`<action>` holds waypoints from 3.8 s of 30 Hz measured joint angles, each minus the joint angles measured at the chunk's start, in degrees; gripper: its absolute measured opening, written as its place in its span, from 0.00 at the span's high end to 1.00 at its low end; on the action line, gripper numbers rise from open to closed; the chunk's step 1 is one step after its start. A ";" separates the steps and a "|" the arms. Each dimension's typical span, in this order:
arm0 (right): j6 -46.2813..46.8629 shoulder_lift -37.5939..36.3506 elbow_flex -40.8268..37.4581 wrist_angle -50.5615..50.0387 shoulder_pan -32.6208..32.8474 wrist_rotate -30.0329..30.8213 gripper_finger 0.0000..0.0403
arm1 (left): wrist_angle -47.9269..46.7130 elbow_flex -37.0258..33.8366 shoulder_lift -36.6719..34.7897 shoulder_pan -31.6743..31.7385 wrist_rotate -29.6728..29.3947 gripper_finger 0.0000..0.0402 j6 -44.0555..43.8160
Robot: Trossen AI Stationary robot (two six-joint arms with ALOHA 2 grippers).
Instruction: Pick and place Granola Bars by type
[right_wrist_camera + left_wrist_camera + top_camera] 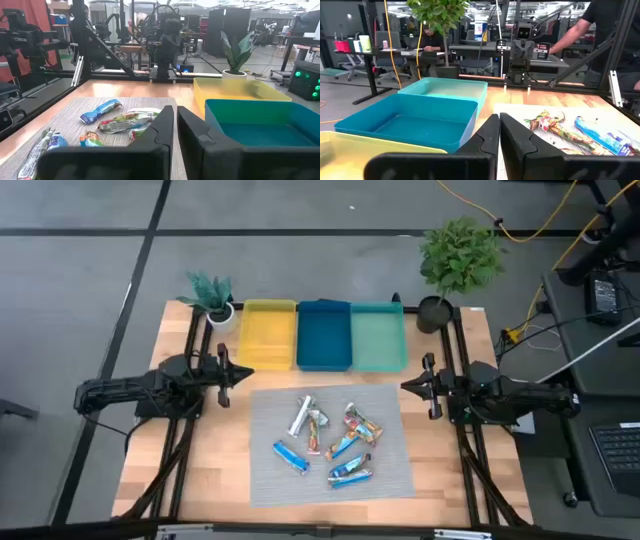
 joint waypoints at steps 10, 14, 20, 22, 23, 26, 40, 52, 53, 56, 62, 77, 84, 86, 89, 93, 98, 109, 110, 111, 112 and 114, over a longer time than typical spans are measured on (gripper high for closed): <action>-0.01 0.00 -0.01 -0.01 0.01 -0.01 0.93 | 0.00 0.00 0.00 0.02 -0.02 0.99 -0.02; 0.06 -0.02 0.00 0.00 0.02 -0.02 0.93 | 0.01 0.00 -0.01 0.01 0.00 0.98 -0.02; 0.02 -0.01 0.00 -0.01 0.02 -0.02 0.93 | 0.02 0.02 0.00 0.02 0.00 0.99 -0.02; 0.01 -0.02 0.00 -0.01 0.02 -0.02 0.93 | 0.01 0.01 -0.01 0.01 -0.01 0.99 -0.03; 0.06 -0.01 0.00 0.00 0.01 0.00 0.93 | 0.02 0.00 -0.01 0.00 -0.01 0.99 -0.03; -0.02 -0.01 0.00 0.00 0.00 -0.01 0.93 | 0.01 0.00 -0.01 0.00 -0.02 0.98 -0.03; 0.07 -0.02 0.00 -0.02 0.02 -0.02 0.93 | 0.01 0.01 -0.01 0.01 -0.01 0.98 -0.03; 0.07 -0.02 0.00 0.00 0.02 -0.02 0.93 | 0.00 0.00 -0.02 0.02 0.00 0.99 -0.02; 0.05 -0.01 0.00 -0.02 0.02 0.00 0.93 | 0.00 0.02 -0.02 0.02 -0.02 0.99 0.00; 0.01 -0.01 -0.01 -0.01 0.01 -0.01 0.93 | 0.00 0.01 0.00 0.01 0.00 0.98 -0.03; 0.04 0.00 0.00 -0.02 0.02 0.00 0.93 | 0.00 0.02 -0.02 0.00 0.00 0.99 -0.02; -0.01 -0.02 0.00 0.00 0.02 -0.02 0.93 | 0.02 0.00 -0.02 0.00 0.00 0.99 0.00; 0.05 -0.01 0.00 0.00 0.01 0.00 0.93 | 0.00 0.01 -0.01 0.02 -0.01 0.98 -0.04; 0.04 -0.01 -0.02 -0.02 0.00 0.00 0.93 | 0.02 0.00 -0.02 0.02 -0.02 0.98 0.00; 0.03 -0.01 0.00 -0.02 0.02 -0.02 0.93 | 0.00 0.01 -0.02 0.01 -0.01 0.98 -0.02; -0.02 -0.01 0.00 0.00 0.00 -0.01 0.93 | 0.01 0.01 -0.01 0.02 -0.01 0.99 -0.03; 0.15 -0.01 0.00 0.74 0.02 -0.02 0.93 | 0.00 0.00 -0.02 0.02 -0.02 0.98 0.00; 4.83 0.00 0.00 1.20 0.01 -0.02 0.93 | 3.04 0.00 0.00 0.02 -0.02 0.99 -2.46; 4.85 0.00 0.00 1.26 0.02 -0.02 0.93 | 4.27 0.00 0.00 0.02 -0.02 0.99 -3.34; 4.93 0.00 0.00 1.38 0.01 -0.01 0.93 | 5.64 0.01 -0.02 0.02 -0.02 0.98 -4.28; 5.60 0.00 0.00 1.57 0.01 -0.02 0.93 | 6.56 0.01 -0.01 0.00 -0.17 0.98 -5.11; 8.27 0.00 -0.01 2.04 0.01 -0.01 0.93 | 8.92 0.01 0.00 0.00 -1.22 0.98 -6.66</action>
